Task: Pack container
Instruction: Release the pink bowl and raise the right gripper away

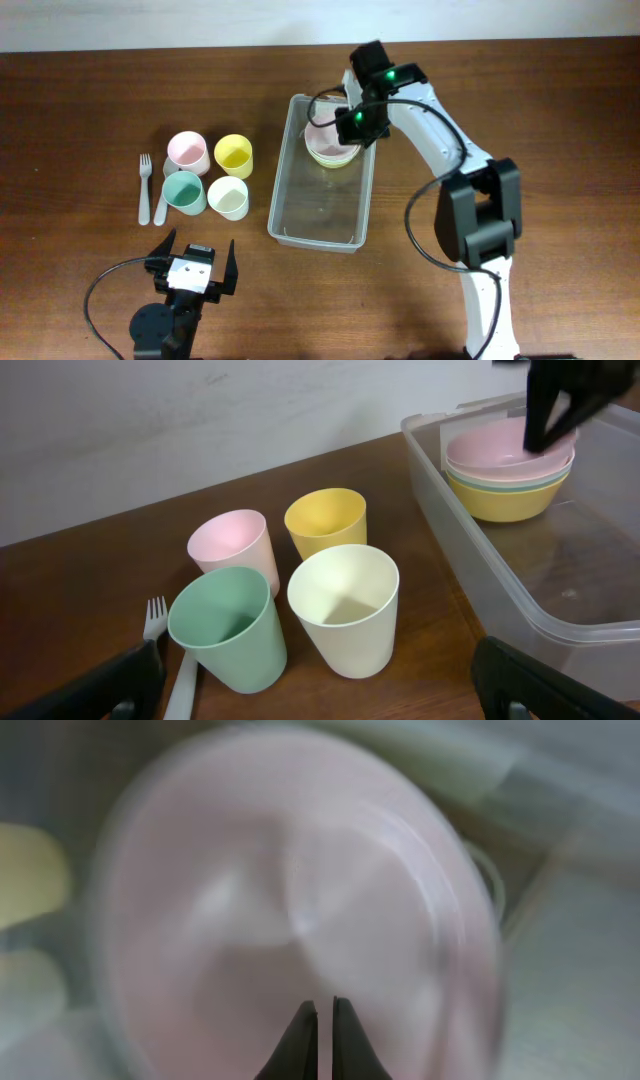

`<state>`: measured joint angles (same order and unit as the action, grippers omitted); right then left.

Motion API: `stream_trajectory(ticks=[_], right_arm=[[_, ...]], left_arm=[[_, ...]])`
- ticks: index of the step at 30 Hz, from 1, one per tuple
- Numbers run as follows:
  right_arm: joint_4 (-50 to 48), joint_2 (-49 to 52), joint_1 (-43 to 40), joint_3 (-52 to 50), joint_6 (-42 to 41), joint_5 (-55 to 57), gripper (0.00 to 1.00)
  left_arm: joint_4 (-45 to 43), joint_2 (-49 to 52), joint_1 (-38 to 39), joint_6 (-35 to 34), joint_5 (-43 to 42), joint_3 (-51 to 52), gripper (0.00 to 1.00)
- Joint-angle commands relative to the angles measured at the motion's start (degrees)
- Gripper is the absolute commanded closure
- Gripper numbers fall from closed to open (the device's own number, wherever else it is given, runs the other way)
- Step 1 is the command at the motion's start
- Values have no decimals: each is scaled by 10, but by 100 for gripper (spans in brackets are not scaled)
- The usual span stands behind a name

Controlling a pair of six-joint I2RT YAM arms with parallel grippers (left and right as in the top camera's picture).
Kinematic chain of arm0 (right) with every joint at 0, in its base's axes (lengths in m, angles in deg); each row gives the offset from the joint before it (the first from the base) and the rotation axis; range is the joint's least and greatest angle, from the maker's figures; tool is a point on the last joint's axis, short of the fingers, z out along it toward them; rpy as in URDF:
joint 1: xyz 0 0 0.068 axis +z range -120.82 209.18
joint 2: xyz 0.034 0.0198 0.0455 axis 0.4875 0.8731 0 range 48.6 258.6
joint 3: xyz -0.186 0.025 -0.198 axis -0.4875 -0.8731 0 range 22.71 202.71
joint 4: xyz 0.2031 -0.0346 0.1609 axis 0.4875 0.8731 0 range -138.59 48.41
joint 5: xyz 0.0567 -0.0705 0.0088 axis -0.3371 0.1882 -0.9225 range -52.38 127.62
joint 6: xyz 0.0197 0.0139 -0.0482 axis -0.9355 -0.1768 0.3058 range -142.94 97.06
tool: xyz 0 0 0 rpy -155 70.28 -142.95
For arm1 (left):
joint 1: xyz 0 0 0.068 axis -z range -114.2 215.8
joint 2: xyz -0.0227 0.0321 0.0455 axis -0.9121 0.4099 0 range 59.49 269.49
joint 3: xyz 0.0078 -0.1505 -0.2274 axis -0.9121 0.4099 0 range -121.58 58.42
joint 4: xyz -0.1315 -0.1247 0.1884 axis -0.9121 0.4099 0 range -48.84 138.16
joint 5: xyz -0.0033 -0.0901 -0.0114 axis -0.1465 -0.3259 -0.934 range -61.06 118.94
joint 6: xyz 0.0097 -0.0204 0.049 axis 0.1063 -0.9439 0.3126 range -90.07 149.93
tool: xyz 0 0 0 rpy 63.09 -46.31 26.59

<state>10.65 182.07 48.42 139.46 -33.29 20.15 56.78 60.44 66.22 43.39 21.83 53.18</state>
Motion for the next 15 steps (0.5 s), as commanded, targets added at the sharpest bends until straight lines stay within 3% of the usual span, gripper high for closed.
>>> stream_trajectory(ticks=[1,8,15], right_arm=[[0,9,-2,-1,-6,-6,96],[14,-28,-5,10,3,-10,96],[44,-150,-22,41,24,18,96]], left_arm=[[0,-3,3,-7,-6,3,0],[0,-3,3,-7,-6,3,0],[0,-3,3,-7,-6,3,0]])
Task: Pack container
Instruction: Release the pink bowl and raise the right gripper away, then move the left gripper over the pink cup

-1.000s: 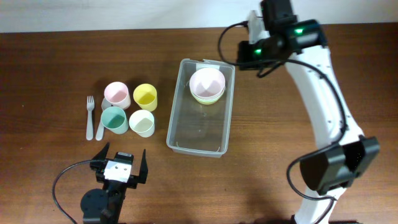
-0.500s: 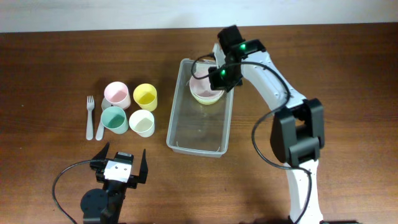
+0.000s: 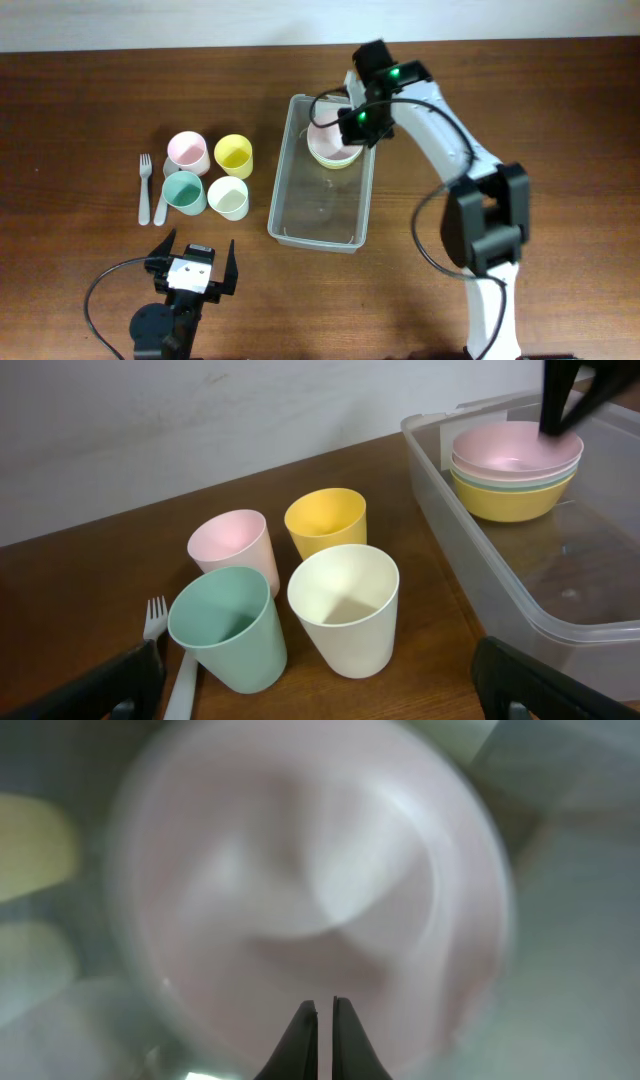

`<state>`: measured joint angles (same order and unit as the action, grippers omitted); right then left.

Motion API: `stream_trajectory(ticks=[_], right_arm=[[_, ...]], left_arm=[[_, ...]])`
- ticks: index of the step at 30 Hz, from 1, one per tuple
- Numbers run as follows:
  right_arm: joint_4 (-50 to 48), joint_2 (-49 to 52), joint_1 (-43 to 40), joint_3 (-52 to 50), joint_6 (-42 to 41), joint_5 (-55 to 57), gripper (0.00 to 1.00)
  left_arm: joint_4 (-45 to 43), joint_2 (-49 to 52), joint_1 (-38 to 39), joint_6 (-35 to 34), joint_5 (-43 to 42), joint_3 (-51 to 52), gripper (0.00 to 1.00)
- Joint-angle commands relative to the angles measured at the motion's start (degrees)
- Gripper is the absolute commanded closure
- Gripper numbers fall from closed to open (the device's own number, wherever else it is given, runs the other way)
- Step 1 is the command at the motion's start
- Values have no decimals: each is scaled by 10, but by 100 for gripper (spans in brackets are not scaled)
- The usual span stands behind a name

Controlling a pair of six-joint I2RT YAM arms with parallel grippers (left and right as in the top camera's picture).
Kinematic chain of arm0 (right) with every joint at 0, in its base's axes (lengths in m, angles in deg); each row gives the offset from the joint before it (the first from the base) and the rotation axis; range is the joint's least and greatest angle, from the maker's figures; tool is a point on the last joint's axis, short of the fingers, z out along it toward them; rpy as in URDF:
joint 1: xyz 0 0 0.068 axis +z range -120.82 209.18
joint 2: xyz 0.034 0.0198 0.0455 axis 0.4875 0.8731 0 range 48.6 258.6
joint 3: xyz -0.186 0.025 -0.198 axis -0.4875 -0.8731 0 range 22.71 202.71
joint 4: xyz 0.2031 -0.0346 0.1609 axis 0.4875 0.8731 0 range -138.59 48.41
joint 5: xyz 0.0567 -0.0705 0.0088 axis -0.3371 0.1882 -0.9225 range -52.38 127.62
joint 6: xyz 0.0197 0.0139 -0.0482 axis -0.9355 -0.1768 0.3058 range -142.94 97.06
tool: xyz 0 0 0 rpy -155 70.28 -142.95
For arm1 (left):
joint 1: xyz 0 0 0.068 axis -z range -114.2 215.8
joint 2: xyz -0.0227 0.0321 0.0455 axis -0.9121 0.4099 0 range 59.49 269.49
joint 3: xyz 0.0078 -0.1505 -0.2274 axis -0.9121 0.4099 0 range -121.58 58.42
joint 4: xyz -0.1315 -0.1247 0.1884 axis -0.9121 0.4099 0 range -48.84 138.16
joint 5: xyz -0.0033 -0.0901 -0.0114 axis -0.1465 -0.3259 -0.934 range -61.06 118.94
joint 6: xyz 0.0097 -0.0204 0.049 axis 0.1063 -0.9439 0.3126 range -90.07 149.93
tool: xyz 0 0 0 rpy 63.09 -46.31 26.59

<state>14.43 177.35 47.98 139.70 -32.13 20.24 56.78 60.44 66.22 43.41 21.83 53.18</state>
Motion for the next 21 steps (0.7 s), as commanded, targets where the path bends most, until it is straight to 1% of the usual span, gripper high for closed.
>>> stream_trajectory(ticks=[1,3,5,7,9,11,13,15,19,21], right_arm=[[10,-120,-26,41,12,23,96],[20,-164,-53,41,-3,31,96],[35,-204,-91,41,-26,30,93],[54,-238,-136,41,-44,30,81],[80,-270,-200,41,-61,30,76],[99,-282,-240,41,-64,29,66],[119,-284,-275,41,-64,29,59],[143,-282,-306,41,-64,28,44],[164,-278,-341,40,-63,28,25],[165,-278,-348,40,-63,29,7]], left_arm=[[0,-3,3,-7,-6,3,0],[0,-3,3,-7,-6,3,0],[0,-3,3,-7,-6,3,0],[0,-3,3,-7,-6,3,0],[0,-3,3,-7,-6,3,0],[0,-3,3,-7,-6,3,0],[0,-3,3,-7,-6,3,0],[0,-3,3,-7,-6,3,0],[-7,-3,3,-7,-6,3,0],[-19,-3,3,-8,-7,3,0]])
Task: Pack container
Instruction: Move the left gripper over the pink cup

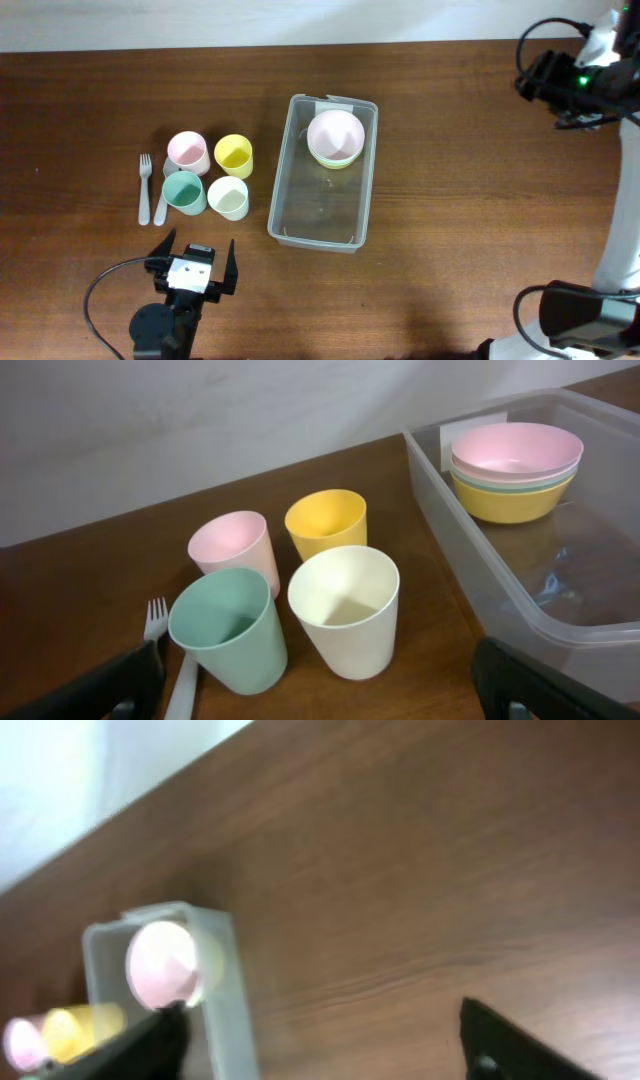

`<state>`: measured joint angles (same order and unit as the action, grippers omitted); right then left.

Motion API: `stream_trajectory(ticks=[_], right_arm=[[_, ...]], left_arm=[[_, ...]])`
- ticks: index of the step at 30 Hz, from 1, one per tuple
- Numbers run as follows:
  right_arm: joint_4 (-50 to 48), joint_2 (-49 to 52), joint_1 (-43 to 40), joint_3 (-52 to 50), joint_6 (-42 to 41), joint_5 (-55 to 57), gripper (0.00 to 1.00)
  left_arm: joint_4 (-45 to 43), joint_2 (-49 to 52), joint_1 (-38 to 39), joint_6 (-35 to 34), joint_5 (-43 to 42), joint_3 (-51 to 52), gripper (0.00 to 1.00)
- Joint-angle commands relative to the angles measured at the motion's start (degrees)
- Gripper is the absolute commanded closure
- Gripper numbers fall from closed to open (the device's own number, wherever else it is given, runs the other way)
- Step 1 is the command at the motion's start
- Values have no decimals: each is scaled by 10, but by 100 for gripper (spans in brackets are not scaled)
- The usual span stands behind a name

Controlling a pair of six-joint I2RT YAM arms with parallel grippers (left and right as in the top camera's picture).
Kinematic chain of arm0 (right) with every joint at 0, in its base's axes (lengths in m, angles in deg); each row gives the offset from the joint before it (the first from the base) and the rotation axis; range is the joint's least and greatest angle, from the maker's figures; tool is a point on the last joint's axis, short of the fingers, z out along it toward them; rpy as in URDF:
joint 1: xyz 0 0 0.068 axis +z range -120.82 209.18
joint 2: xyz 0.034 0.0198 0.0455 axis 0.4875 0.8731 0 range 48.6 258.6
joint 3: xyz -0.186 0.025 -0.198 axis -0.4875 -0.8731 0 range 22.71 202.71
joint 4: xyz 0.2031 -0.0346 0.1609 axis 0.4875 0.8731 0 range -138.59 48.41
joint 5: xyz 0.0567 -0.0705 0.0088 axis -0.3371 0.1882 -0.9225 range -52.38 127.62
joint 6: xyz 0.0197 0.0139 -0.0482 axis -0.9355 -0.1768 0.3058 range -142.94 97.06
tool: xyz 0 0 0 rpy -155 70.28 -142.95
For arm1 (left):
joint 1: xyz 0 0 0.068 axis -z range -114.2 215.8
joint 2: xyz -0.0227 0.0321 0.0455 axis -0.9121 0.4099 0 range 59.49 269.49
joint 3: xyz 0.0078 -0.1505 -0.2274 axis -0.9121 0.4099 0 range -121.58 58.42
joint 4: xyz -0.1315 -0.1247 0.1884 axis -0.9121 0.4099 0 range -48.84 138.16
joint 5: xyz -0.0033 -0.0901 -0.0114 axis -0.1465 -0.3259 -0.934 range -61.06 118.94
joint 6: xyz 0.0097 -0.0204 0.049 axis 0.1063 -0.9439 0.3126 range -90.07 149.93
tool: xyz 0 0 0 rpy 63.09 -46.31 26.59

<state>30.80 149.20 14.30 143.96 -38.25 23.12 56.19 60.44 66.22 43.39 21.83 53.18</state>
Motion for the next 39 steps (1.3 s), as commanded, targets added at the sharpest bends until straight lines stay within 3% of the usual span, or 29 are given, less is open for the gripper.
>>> stream_trajectory(ticks=[1,7,14,21,30,34,39], right_arm=[[2,4,-13,-2,-2,0,1],[2,4,-13,-2,-2,0,1],[2,4,-13,-2,-2,0,1],[2,4,-13,-2,-2,0,1],[2,4,-13,-2,-2,0,1],[2,4,-13,-2,-2,0,1],[2,4,-13,-2,-2,0,1]], left_arm=[[-14,-3,3,-7,-8,3,0],[-36,-3,3,-8,-57,2,0],[-23,50,3,-24,-22,-74,0],[11,292,-5,-36,11,-261,0],[205,678,-36,-35,7,-642,0],[235,778,-37,-35,18,-757,0],[206,831,-40,-38,61,-782,0]])
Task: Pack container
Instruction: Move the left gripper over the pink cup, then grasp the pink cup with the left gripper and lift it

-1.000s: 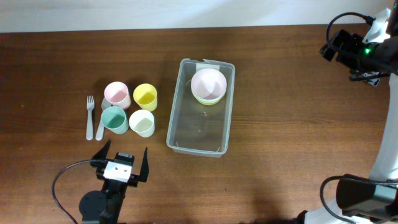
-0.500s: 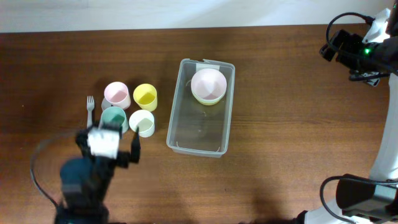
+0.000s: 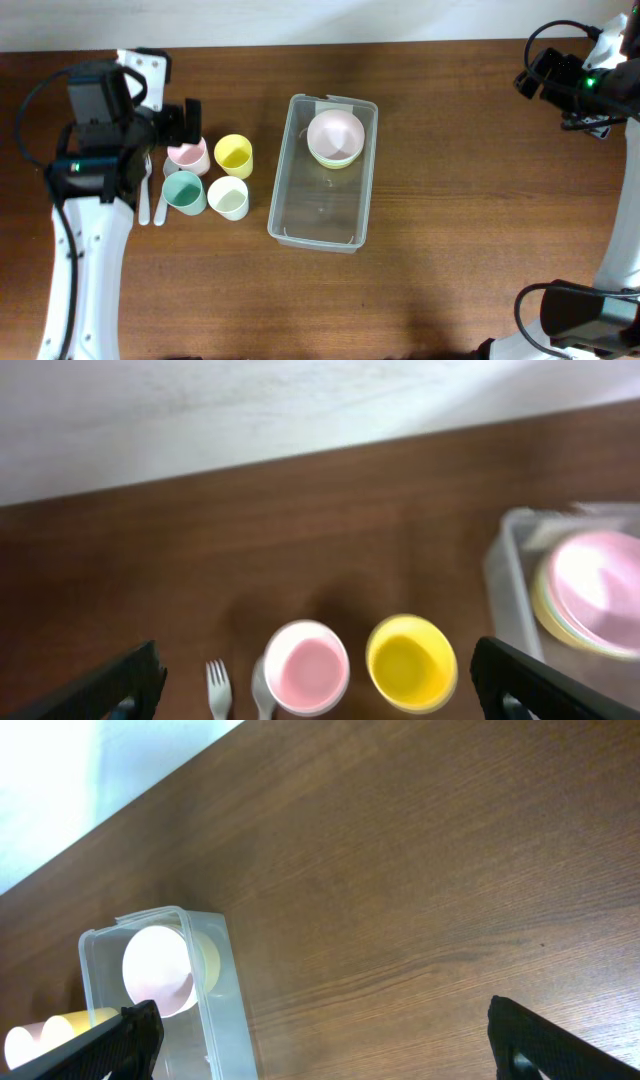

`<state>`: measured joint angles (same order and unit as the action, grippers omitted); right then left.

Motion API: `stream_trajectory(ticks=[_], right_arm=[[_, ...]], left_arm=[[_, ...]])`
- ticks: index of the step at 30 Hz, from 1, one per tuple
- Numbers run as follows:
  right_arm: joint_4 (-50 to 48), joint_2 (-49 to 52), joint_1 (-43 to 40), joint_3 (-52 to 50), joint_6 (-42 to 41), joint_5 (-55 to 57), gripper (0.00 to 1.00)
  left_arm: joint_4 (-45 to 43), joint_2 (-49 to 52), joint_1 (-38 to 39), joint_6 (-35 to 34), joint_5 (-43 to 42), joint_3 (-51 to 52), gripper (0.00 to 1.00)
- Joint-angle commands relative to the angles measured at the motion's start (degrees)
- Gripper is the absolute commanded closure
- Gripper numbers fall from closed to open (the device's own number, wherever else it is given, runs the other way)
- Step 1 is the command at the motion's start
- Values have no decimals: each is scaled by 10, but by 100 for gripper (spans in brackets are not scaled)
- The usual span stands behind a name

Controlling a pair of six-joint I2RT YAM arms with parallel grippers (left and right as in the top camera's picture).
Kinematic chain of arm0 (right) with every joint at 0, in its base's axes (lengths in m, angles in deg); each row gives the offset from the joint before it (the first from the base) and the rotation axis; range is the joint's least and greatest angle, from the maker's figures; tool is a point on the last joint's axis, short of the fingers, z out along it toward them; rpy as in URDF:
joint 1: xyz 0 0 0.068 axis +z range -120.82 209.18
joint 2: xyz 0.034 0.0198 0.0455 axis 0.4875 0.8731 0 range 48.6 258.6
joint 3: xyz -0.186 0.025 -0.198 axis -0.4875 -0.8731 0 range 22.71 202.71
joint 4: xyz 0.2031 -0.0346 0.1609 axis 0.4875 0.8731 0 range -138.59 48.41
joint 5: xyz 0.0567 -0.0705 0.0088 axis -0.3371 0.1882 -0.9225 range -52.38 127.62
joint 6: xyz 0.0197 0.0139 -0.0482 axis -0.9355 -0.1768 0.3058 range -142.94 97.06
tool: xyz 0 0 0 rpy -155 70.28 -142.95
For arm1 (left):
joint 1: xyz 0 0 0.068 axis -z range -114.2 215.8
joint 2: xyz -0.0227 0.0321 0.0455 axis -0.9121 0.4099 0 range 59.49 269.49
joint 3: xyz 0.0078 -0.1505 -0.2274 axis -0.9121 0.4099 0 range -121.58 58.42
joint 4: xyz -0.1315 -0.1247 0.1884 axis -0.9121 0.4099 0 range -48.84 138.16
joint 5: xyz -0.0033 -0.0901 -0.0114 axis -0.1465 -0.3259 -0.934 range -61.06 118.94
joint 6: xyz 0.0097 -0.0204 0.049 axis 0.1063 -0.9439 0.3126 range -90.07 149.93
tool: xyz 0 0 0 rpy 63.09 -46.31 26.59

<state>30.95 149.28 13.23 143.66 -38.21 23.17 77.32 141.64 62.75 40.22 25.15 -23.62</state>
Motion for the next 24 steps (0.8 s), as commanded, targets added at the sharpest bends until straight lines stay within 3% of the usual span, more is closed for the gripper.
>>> stream_trajectory(ticks=[1,7,15,24], right_arm=[[0,3,-2,1,-3,-1,1],[0,3,-2,1,-3,-1,1],[0,3,-2,1,-3,-1,1],[0,3,-2,1,-3,-1,1]], left_arm=[[-4,28,-9,-9,28,-14,0],[63,109,-66,-103,16,-14,0],[70,187,-120,-103,-85,-14,0],[30,242,-120,-104,-89,-14,0]])
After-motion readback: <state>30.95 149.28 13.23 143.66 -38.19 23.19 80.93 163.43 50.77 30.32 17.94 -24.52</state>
